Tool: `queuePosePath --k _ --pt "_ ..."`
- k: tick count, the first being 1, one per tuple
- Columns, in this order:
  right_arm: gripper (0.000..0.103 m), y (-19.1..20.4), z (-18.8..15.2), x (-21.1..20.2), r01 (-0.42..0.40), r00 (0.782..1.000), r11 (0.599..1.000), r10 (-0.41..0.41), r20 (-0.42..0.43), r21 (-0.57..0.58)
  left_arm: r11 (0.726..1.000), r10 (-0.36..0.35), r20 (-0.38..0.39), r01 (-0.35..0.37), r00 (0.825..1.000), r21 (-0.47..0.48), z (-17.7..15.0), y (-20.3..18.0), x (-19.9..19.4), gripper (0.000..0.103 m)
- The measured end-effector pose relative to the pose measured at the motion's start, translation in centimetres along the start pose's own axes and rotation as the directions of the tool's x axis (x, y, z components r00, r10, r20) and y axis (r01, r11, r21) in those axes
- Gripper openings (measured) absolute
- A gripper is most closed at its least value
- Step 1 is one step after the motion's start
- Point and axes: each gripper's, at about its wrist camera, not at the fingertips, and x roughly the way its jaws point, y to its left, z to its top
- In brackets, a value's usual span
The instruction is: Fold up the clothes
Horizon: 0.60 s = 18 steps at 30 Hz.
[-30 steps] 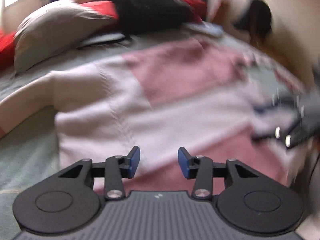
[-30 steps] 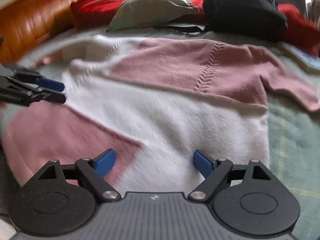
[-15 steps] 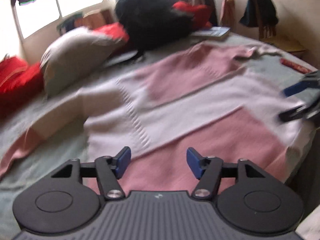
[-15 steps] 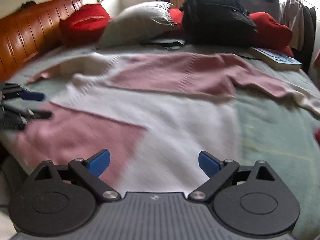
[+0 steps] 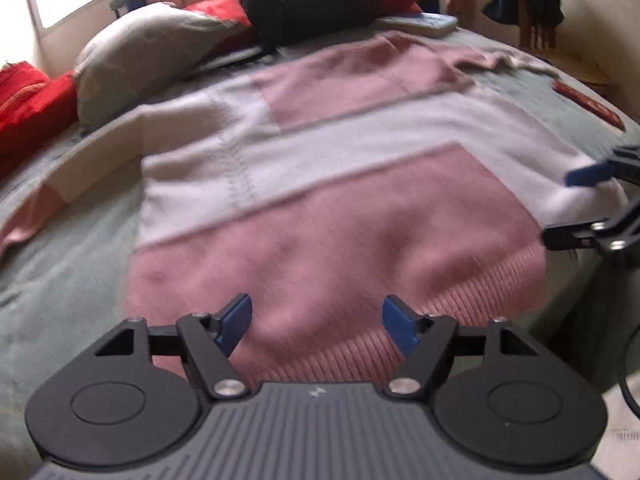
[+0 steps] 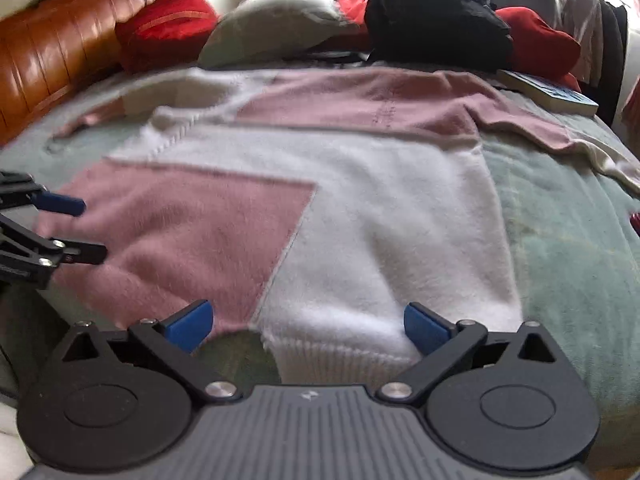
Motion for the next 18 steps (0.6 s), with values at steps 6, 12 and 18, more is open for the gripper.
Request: queuePosePath --k 6,12,18 --pt "0.103 -1.7 0.0 0.1 -0.033 0.999 0.991 0.032 0.006 0.128 0.992 0.036 0.063 -0.028 0.997 -0.122 2.5 0.6 1.5 0.074" --pt "0.103 -2.0 -2.0 -1.7 -0.093 0.995 0.984 0.097 -0.015 0.154 0.984 0.017 0.017 -0.014 1.000 -0.179 0.6 0.7 3.6 0.079" --pt "0.103 -6.7 -2.7 -5.7 -0.072 0.994 0.925 0.035 0.105 0.372 0.982 0.016 0.022 -0.012 1.000 -0.188 0.5 0.7 3.5 0.081"
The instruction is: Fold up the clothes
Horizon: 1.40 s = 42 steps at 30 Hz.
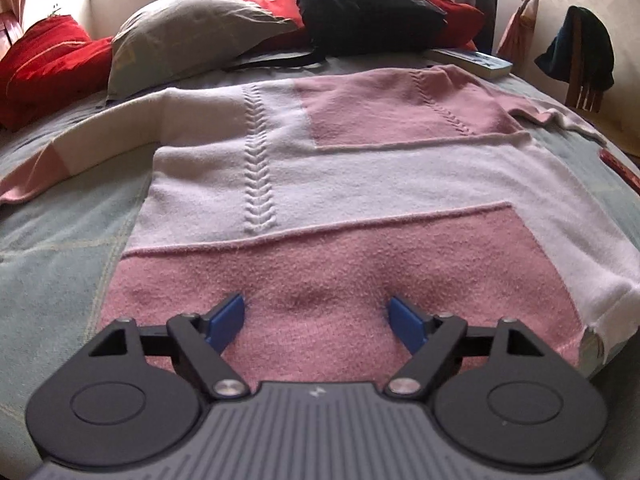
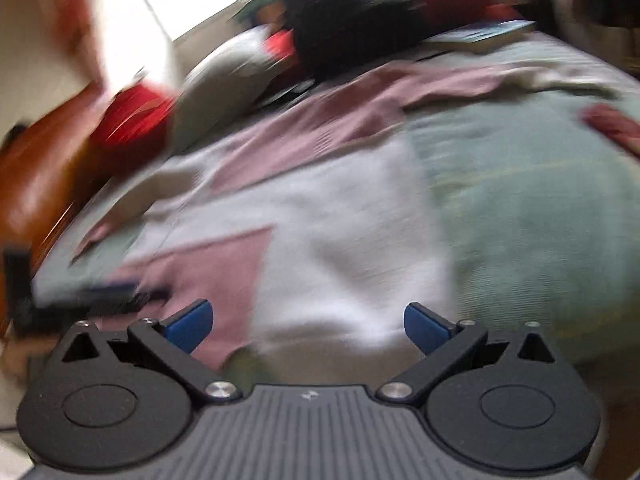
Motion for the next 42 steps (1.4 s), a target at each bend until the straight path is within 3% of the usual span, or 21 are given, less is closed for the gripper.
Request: queuePosePath --k 3,5,7,11,15,17,21,22,25,29,32,34,36,42 --pt "0.103 -3.0 0.1 -0.7 0.028 0.999 0.995 -0.032 0.040 0.092 1.000 0.000 0.005 0.000 1.000 0.000 0.1 -0.1 0.0 0.082" --pt "0.103 -5.1 -0.1 0.3 -0.057 0.998 0.978 0.055 0.018 0.200 1.000 -0.001 0.003 0.001 1.000 -0.002 0.2 -0.1 0.0 0.083" --pt "0.103 -6.1 -0.5 1.7 -0.173 0.982 0.932 0.187 -0.015 0.320 1.000 -0.001 0.001 0.001 1.000 -0.003 0.3 -0.1 0.0 0.083" --pt "0.103 -4.4 -1.4 3.2 -0.376 0.911 0.854 0.411 -0.024 0.360 1.000 -0.002 0.002 0.003 1.000 -0.004 0.1 -0.1 -0.1 0.083" --pt "0.103 -2.8 -1.3 4.0 -0.373 0.915 0.876 0.402 -0.035 0.306 1.000 -0.001 -0.002 0.001 1.000 -0.005 0.2 -0.2 -0.1 0.084" --pt "0.103 -2.8 -1.1 4.5 -0.424 0.884 0.837 0.466 -0.044 0.345 1.000 -0.002 -0.002 0.002 1.000 -0.005 0.1 -0.2 -0.1 0.084" --pt "0.103 -1.0 -0.2 3.3 -0.581 0.778 0.747 0.627 -0.049 0.322 1.000 -0.011 0.000 0.011 1.000 -0.016 0.2 -0.1 -0.4 0.084" --pt "0.103 -0.4 0.2 2.8 -0.591 0.771 0.749 0.633 -0.063 0.299 1.000 -0.016 0.002 0.016 1.000 -0.018 0.4 0.0 -0.7 0.084" --pt "0.103 1.4 1.3 1.2 -0.548 0.809 0.814 0.574 -0.126 0.195 0.999 -0.034 0.056 0.034 0.998 -0.001 1.1 -0.1 -2.1 0.084" --pt "0.103 2.9 3.6 -0.4 -0.424 0.901 0.906 0.424 -0.090 0.016 0.999 -0.026 0.114 0.020 0.993 0.050 2.1 -0.6 -3.1 0.084" --pt "0.103 3.6 4.0 1.9 -0.222 0.973 0.971 0.215 -0.082 -0.087 0.997 0.003 0.074 -0.009 0.997 0.073 2.2 -1.3 -1.6 0.084" --pt "0.103 3.6 2.8 4.4 -0.118 0.986 0.986 0.102 -0.132 -0.119 0.997 0.008 0.029 -0.011 1.000 0.079 1.8 -1.8 -0.5 0.084" --pt "0.103 3.7 1.4 6.6 -0.029 0.984 0.988 0.002 -0.176 -0.154 0.996 0.010 -0.007 -0.009 1.000 0.087 0.9 -1.9 0.1 0.084" --pt "0.103 3.8 -1.3 5.6 -0.004 0.983 0.977 -0.035 -0.178 -0.215 0.998 -0.005 -0.009 0.006 1.000 0.063 -2.1 -1.4 -1.8 0.087"
